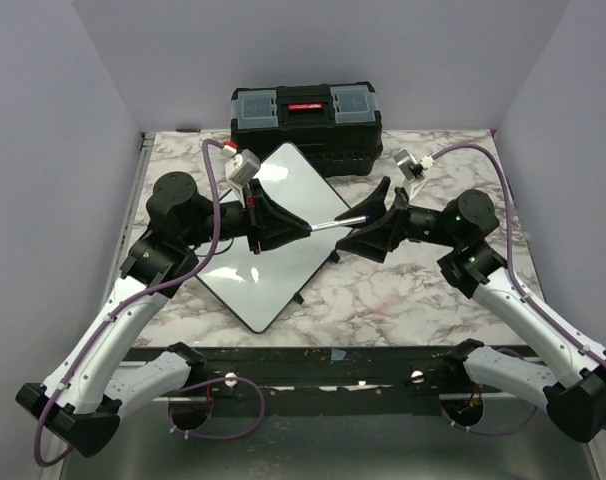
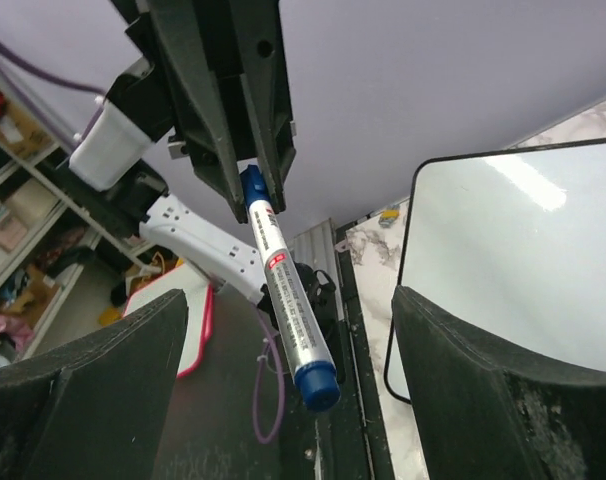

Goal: Write a sentence on the whiteboard
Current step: Open the pen cap from the whiteboard marker.

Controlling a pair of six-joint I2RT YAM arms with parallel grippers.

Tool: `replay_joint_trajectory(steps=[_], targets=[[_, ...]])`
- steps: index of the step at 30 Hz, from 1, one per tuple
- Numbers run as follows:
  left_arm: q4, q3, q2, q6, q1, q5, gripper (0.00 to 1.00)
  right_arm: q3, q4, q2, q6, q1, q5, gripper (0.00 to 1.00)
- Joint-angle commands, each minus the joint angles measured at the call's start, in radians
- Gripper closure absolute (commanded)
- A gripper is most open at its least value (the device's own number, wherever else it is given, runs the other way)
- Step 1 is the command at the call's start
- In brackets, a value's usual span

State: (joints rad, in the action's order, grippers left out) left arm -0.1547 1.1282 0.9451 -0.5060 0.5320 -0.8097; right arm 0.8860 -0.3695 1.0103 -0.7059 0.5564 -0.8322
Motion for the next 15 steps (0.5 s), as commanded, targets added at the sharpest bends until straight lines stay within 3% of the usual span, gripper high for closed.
replay_joint_trajectory(steps=[1,15], targets=[[-0.141,0.071,0.032,0.085,-0.003,-0.116,1.0,0.031,-0.124,0.019,-0.017,0.0,-0.154,0.16],[-0.03,0.028,0.064,0.053,-0.003,-0.109,1.0,0.04,-0.222,0.081,-0.078,0.002,-0.196,0.36]])
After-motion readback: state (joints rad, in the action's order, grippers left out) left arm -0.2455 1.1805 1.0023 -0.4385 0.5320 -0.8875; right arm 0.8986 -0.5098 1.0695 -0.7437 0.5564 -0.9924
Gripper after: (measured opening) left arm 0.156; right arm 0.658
